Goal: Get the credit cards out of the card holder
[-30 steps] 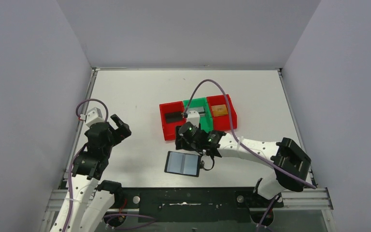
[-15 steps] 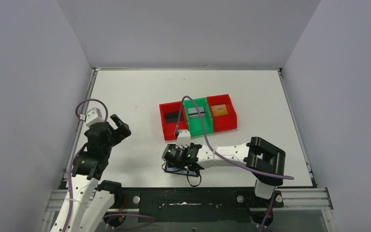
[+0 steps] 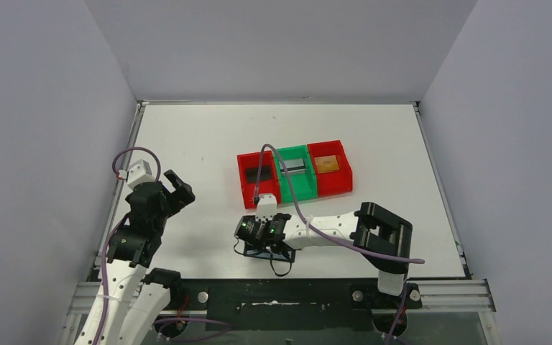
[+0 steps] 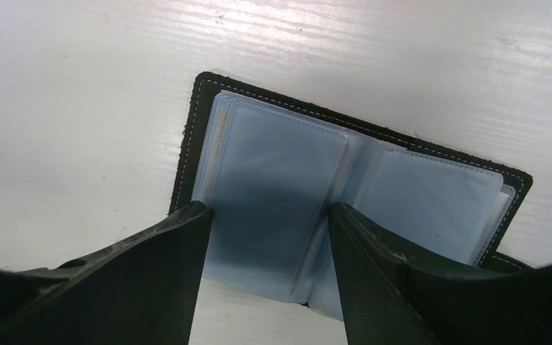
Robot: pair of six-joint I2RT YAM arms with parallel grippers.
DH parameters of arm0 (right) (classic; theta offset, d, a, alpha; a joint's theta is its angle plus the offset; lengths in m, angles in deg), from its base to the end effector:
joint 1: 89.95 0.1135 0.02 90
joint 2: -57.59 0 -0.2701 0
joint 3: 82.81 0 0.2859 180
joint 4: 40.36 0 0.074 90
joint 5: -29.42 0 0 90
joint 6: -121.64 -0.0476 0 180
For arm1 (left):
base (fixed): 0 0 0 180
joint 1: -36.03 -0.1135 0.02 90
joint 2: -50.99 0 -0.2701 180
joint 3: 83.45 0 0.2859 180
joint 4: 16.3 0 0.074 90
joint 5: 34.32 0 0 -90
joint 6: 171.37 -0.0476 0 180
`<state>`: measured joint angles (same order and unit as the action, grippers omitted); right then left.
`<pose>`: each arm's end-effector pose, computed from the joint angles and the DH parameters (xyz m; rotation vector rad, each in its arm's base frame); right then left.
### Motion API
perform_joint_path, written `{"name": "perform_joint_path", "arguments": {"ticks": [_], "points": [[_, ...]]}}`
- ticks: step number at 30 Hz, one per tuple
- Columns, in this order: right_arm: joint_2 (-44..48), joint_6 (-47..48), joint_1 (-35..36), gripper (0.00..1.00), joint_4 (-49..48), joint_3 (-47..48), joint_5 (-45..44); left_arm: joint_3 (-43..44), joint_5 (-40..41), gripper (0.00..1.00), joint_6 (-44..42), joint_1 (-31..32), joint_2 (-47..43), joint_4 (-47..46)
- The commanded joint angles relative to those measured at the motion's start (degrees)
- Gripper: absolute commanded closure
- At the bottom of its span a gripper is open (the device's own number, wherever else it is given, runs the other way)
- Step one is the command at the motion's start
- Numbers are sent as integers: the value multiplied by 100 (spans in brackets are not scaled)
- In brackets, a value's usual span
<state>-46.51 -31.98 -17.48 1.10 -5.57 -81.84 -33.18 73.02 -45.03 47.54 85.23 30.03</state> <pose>0.1323 0.3615 0.1363 -0.1093 2.6453 0.2842 0.1739 -0.0209 0.2842 -0.6223 1.9837 -0.1933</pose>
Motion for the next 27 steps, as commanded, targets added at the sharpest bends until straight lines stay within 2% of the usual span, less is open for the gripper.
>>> {"name": "perform_joint_path", "arguments": {"ticks": [1, 4, 8, 10, 15, 20, 21, 23, 25, 27], "points": [[-233, -21, 26, 40, 141, 198, 51, 52, -44, 10, -58, -44, -34, -258], [-217, -143, 30, 47, 309, 184, -91, 43, -55, 10, -65, -43, -27, -271], [55, -50, -39, 64, -133, -134, -2, 52, -115, 10, -75, -40, 26, -280], [159, 46, -104, 70, -274, -213, 59, 44, -146, 10, -83, -45, 54, -298], [580, 322, -211, 73, -1134, -729, 376, 23, -444, 10, -154, -35, 105, -379], [1112, 430, -534, 77, -2948, -1671, 1302, -27, -1306, 10, -312, -19, 213, -616], [1223, 424, -602, 77, -3254, -1868, 1472, -27, -1460, 11, -359, -11, 242, -644], [1385, 418, -674, 70, -3495, -2065, 1559, -27, -1569, 11, -394, 15, 299, -662], [1407, 498, -637, 53, -3028, -1877, 1260, -27, -1476, 11, -391, 13, 315, -633], [1243, 596, -526, 44, -2171, -1433, 840, -19, -1296, 11, -362, 13, 298, -590]]}}
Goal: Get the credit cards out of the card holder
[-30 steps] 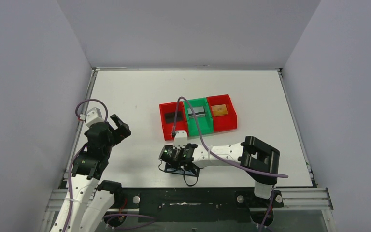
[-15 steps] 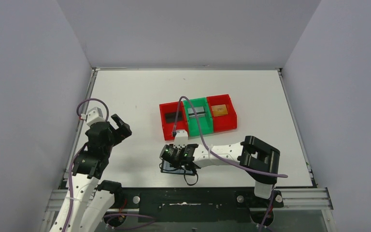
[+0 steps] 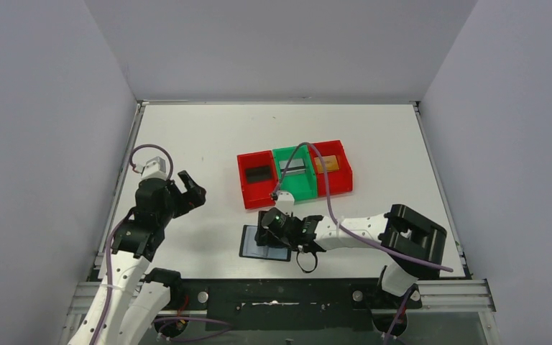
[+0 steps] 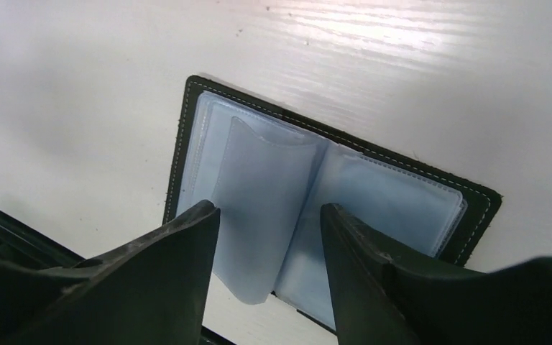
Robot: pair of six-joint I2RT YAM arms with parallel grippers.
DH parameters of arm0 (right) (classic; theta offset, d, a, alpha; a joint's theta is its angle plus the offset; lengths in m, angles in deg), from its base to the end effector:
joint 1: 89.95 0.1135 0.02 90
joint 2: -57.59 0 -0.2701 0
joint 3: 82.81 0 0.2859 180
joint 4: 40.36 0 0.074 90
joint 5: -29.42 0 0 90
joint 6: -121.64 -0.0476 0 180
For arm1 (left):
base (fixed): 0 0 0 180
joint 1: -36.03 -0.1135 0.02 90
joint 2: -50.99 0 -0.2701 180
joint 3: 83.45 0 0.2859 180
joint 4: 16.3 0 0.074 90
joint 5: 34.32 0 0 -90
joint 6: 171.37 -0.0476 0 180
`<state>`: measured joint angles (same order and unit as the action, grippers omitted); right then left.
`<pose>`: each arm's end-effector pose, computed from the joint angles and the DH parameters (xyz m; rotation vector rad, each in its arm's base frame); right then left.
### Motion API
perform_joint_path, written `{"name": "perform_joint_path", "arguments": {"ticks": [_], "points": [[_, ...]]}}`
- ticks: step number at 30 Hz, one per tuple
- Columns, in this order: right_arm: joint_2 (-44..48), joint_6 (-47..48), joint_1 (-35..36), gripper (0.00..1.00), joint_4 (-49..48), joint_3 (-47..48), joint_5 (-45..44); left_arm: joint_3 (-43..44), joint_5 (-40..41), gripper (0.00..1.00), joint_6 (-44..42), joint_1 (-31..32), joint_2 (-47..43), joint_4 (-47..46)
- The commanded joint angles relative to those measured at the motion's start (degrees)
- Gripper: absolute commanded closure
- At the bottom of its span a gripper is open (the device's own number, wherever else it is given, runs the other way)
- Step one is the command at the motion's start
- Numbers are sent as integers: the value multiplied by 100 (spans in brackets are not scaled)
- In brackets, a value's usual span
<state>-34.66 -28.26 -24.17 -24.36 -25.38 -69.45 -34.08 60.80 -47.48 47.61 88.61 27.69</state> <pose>0.1469 0.3087 0.1263 -0.0617 2.6017 0.7316 0.1857 -0.0337 0.2718 -0.4686 2.1021 -0.3702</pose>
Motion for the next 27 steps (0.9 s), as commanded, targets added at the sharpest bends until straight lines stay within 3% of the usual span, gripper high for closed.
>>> {"name": "perform_joint_path", "arguments": {"ticks": [1, 7, 14, 21, 27], "points": [[-62, 241, 188, 41, 693, 763, -559, 71, 30, 11, -93, 11, -63, -336], [-800, 269, 498, 35, 2021, 1820, -1185, 158, 815, 11, 100, 11, -315, -53], [-1355, -212, 673, 35, 3033, 2479, -1615, 133, 1076, 11, 159, 3, -594, -36], [-1521, -149, 726, 38, 2820, 2468, -1422, 137, 1100, 11, 179, 2, -590, -18], [-1667, -189, 726, 48, 2951, 2463, -1374, 133, 1093, 11, 179, -2, -606, -24]]}}
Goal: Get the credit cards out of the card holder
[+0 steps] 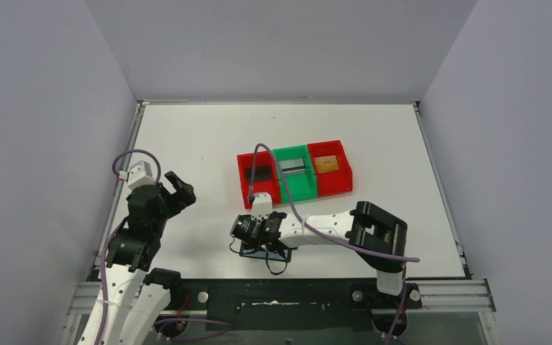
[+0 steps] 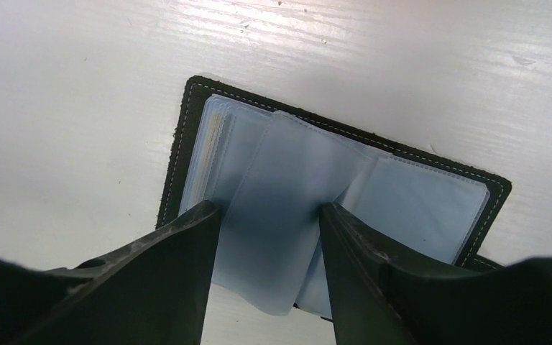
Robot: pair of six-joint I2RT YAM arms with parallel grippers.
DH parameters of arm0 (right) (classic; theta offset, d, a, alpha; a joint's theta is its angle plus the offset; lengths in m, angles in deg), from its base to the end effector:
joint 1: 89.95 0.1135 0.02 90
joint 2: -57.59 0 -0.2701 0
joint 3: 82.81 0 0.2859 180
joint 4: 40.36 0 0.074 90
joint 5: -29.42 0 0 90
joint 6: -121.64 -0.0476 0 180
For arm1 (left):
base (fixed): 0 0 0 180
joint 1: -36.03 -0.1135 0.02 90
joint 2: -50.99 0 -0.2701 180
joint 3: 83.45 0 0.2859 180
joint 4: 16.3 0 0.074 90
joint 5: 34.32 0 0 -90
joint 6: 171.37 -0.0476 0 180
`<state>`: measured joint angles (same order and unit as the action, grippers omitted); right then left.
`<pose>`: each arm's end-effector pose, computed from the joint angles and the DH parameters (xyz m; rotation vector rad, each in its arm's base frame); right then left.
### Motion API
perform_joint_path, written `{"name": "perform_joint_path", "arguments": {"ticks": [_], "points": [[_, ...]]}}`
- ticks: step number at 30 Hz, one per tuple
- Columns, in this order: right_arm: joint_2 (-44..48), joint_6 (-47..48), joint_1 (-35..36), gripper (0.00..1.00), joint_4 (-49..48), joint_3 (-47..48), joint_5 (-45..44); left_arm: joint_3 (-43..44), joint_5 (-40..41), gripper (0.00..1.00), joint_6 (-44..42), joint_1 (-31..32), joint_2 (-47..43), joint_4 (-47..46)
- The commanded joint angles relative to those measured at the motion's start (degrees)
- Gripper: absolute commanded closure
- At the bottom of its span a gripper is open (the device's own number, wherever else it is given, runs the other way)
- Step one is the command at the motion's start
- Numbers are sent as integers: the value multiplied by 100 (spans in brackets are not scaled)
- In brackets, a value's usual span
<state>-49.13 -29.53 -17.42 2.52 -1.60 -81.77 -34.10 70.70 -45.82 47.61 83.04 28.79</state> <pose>0.1363 0.3757 0.1390 -0.1678 2.6409 0.2696 0.1692 -0.0221 0.2859 -0.5824 1.9621 -0.2456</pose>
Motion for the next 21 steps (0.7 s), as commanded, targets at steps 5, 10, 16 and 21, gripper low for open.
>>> {"name": "perform_joint_path", "arguments": {"ticks": [5, 10, 16, 21], "points": [[-247, -63, 48, 57, 332, 164, -157, 131, 87, 11, 13, 3, -58, -137], [47, 177, 1, 60, -198, -26, 49, 126, 88, 11, 18, -2, -76, -135], [175, 96, -2, 36, -280, -3, 143, 127, 93, 11, 22, 0, -97, -140], [22, 87, -5, 33, -214, 58, 170, 126, 97, 11, 22, -4, -85, -144]]}}
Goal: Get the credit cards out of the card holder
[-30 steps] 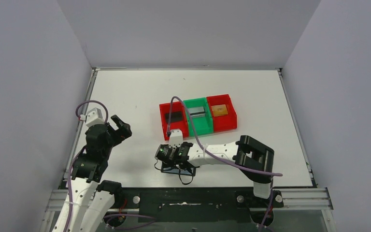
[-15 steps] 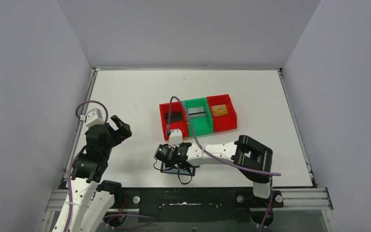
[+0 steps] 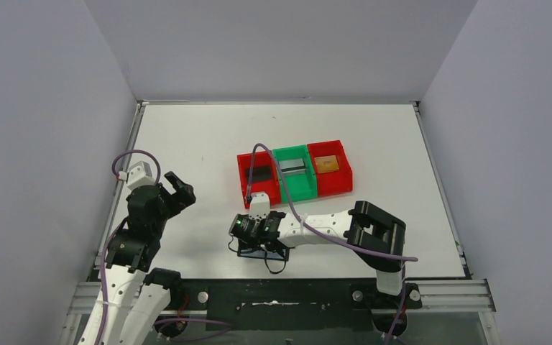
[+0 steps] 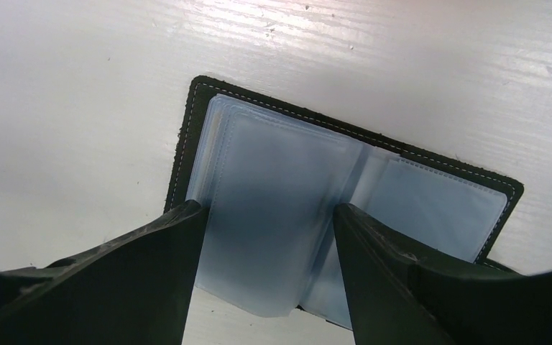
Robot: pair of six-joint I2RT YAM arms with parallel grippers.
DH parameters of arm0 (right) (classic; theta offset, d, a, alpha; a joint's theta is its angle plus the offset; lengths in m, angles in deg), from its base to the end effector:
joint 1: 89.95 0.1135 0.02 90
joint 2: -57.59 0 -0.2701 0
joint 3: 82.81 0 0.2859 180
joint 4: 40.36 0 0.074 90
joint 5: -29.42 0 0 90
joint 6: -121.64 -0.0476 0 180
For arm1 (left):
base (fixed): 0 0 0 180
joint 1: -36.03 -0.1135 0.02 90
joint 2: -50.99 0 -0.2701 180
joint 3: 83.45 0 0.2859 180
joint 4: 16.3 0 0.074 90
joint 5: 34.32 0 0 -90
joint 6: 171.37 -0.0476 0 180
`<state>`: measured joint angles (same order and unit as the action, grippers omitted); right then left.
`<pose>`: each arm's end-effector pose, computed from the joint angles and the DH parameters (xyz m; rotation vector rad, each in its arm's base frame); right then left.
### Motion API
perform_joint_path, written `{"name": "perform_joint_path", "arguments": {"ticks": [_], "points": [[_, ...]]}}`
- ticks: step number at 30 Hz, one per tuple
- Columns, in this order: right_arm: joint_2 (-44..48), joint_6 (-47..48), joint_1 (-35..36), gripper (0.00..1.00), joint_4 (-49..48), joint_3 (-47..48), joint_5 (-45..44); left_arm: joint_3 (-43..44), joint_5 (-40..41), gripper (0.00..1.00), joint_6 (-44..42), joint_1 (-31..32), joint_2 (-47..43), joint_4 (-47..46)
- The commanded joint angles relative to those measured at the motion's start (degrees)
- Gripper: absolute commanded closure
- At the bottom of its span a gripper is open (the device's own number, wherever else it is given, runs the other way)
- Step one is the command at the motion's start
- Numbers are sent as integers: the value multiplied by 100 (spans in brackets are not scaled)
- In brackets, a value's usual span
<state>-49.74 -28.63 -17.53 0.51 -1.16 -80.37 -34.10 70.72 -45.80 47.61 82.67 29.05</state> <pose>0.1378 0.3816 0.1385 -0.1849 2.6428 0.3180 0.1678 -0.0218 0.2864 -0.5828 1.9601 -0.2463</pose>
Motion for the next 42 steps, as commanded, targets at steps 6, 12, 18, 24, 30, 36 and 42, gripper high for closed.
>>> {"name": "perform_joint_path", "arguments": {"ticks": [6, 12, 18, 24, 30, 36, 42], "points": [[-268, -64, 27, 33, 391, 216, -55, 126, 119, 11, 28, 2, -57, -162], [-674, -98, 123, 32, 1072, 577, -430, 126, 147, 11, 43, 0, -57, -154], [-616, -55, 171, 46, 984, 511, -518, 119, 139, 11, 40, -9, -26, -159], [-18, 209, 58, 60, -36, -16, -174, 120, 113, 11, 37, -6, -5, -165], [520, 249, -187, 77, -881, -633, 302, 113, 70, 11, 21, -7, 38, -187], [1157, 198, -580, 80, -2401, -1741, 1228, 67, -534, 11, -120, 2, 127, -417], [1744, -260, -1021, 81, -4829, -3281, 2171, -385, -3354, 22, 350, 7, 479, -1287]]}}
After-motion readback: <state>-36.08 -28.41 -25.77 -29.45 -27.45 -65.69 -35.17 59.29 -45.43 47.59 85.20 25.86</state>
